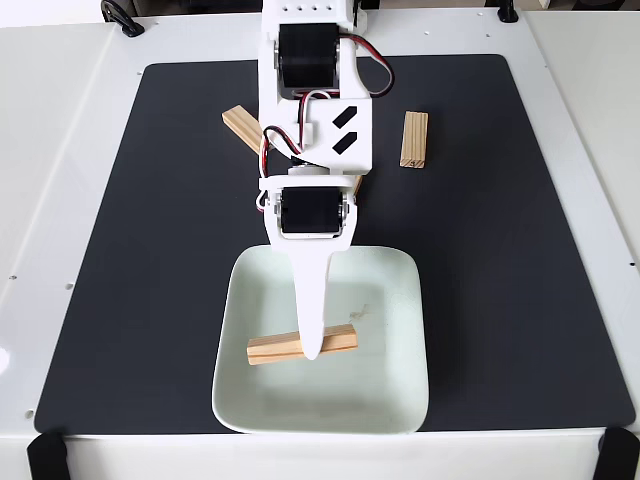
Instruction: Pick up the wooden block and place them on the plate.
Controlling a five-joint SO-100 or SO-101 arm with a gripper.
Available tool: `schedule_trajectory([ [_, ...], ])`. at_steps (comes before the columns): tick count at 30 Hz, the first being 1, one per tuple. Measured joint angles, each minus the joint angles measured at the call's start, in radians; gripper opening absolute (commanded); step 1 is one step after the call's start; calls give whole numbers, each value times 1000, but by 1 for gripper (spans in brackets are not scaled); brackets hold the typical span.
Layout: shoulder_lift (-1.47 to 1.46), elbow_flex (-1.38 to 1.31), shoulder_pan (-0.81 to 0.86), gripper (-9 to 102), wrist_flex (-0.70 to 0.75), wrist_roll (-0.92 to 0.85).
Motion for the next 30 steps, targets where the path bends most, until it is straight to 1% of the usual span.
schedule_trajectory([
  [2,0,0,8,1,0,0],
  [3,0,0,12,3,0,0],
  [5,0,0,18,12,15,0],
  [8,0,0,20,28,84,0],
  [10,0,0,20,35,137,0],
  [12,0,-2,20,38,173,0],
  [18,21,-2,20,36,233,0],
  [21,98,15,20,27,282,0],
  [26,331,166,28,0,394,0],
  [27,383,209,28,-2,408,0],
  [29,489,307,28,1,423,0],
  [30,543,362,28,1,428,0],
])
